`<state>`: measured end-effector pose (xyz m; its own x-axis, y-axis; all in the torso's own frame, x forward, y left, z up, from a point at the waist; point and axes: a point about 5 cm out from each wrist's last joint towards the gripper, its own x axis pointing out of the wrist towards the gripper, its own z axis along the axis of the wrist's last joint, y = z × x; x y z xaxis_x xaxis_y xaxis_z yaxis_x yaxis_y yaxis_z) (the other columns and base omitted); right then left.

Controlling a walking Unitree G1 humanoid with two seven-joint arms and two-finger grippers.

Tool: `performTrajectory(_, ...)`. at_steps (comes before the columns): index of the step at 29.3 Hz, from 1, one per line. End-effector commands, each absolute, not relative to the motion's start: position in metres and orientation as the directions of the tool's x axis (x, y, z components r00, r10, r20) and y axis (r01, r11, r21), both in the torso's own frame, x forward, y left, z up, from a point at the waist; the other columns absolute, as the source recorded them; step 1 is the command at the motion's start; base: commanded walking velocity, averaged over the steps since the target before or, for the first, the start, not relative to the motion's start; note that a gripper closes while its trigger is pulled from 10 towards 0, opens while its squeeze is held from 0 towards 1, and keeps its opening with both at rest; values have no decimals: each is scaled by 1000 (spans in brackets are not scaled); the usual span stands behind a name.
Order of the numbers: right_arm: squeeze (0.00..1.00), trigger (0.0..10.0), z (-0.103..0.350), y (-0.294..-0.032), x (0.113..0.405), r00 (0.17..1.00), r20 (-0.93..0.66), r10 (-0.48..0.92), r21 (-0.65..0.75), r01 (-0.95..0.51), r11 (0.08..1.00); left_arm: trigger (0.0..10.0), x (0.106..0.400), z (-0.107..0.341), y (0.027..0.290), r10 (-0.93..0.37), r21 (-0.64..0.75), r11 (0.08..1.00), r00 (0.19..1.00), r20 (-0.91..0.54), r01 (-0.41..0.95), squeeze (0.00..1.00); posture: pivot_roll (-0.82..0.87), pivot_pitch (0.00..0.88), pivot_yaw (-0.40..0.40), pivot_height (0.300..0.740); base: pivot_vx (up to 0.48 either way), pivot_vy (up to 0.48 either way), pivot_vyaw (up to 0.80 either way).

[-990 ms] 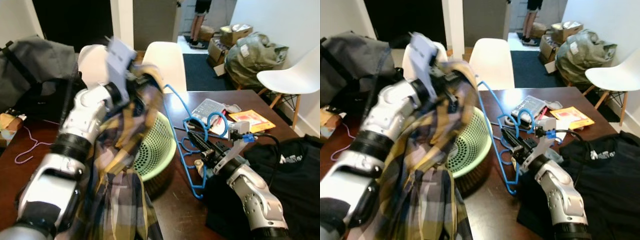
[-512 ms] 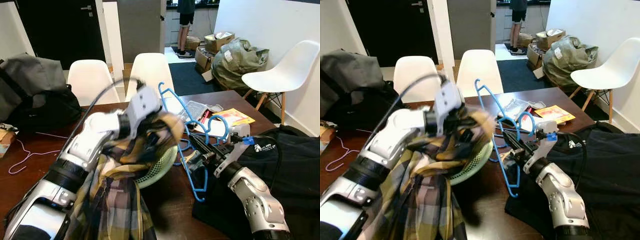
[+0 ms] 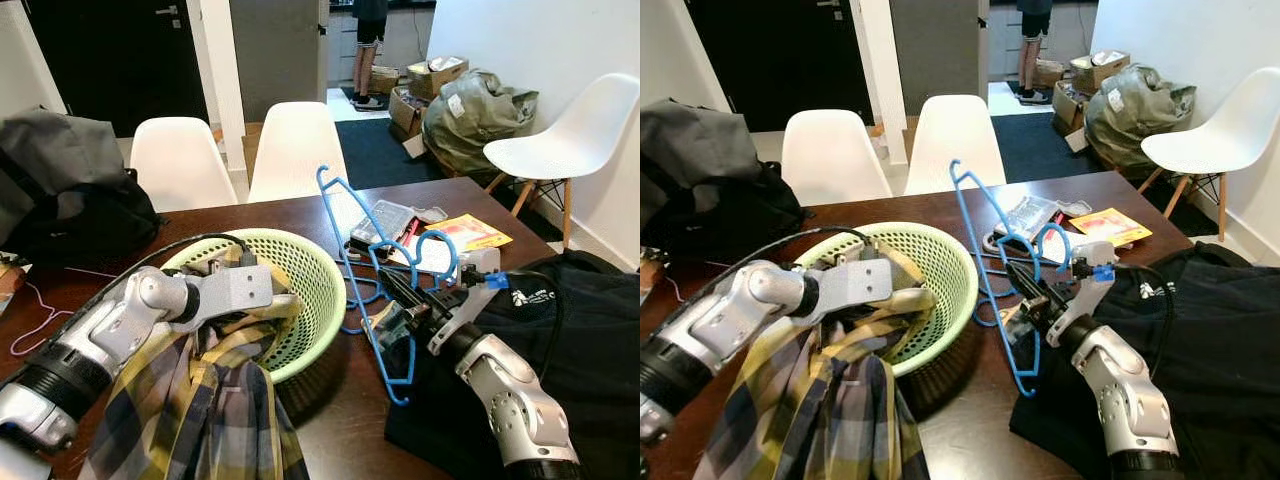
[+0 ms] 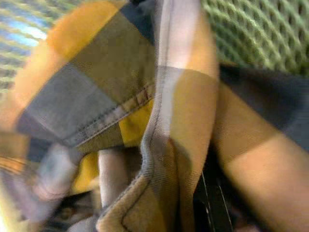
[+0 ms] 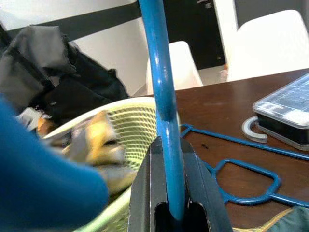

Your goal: Hang hanger

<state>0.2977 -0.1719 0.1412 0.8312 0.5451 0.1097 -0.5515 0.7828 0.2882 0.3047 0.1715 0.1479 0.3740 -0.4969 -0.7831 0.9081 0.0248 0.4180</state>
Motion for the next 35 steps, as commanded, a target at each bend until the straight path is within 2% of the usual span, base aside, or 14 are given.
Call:
performTrajectory(1,0,10000,139,-171,298,833,98,545,296,-547,783,10000,294,138,170,-482,330,-32,275,-832,943,0,-91,0,18,740,0,0,0)
performTrajectory(4,0,10000,139,-171,297,833,99,545,296,-547,783,10000,282,134,165,-497,263,-85,188,-847,961,0,-92,0,19,740,0,0,0)
performTrajectory(5,0,10000,139,-171,297,833,100,545,296,-548,782,10000,267,129,157,-518,188,-159,81,-852,969,0,-91,0,21,740,0,0,0)
performTrajectory(13,0,10000,140,-171,297,832,102,546,300,-549,780,10000,232,130,144,-556,36,-285,-135,-820,958,0,-84,0,14,740,0,0,0)
performTrajectory(21,0,10000,140,-171,297,830,102,548,305,-550,777,10000,225,141,148,-563,6,-294,-168,-809,956,0,-78,0,11,740,0,0,0)
performTrajectory(22,0,10000,140,-171,298,830,101,548,306,-550,777,10000,234,147,152,-569,63,-255,-97,-817,965,0,-81,0,11,740,0,0,0)
performTrajectory(23,0,10000,140,-172,298,831,100,547,307,-549,778,10000,263,162,158,-596,236,-104,129,-793,966,0,-84,0,11,740,0,0,0)
performTrajectory(24,0,10000,140,-172,298,831,100,547,307,-549,778,10000,263,162,158,-596,236,-104,129,-793,966,0,-84,0,11,740,0,0,0)
performTrajectory(25,0,10000,140,-172,298,832,100,546,307,-548,778,10000,288,180,165,-606,379,48,329,-725,924,345,-84,0,11,740,0,0,0)
performTrajectory(27,0,10000,140,-172,298,832,100,546,307,-548,778,10000,288,180,165,-606,379,48,329,-725,924,345,-84,0,11,740,0,0,0)
performTrajectory(28,0,10000,140,-172,298,832,99,545,306,-547,779,10000,302,197,172,-606,463,154,454,-653,873,1000,-85,0,10,740,0,0,0)
performTrajectory(29,0,10000,140,-172,298,832,99,545,306,-547,779,10000,302,197,172,-606,463,154,454,-653,873,1000,-85,0,10,740,0,0,0)
performTrajectory(30,0,10000,140,-173,298,832,97,546,305,-547,780,10000,309,227,180,-646,508,277,550,-530,815,1000,-85,0,7,740,0,0,0)
performTrajectory(35,0,10000,139,-173,298,832,96,547,305,-547,779,10000,296,246,182,-742,439,284,485,-463,852,1000,-85,0,6,740,0,0,0)
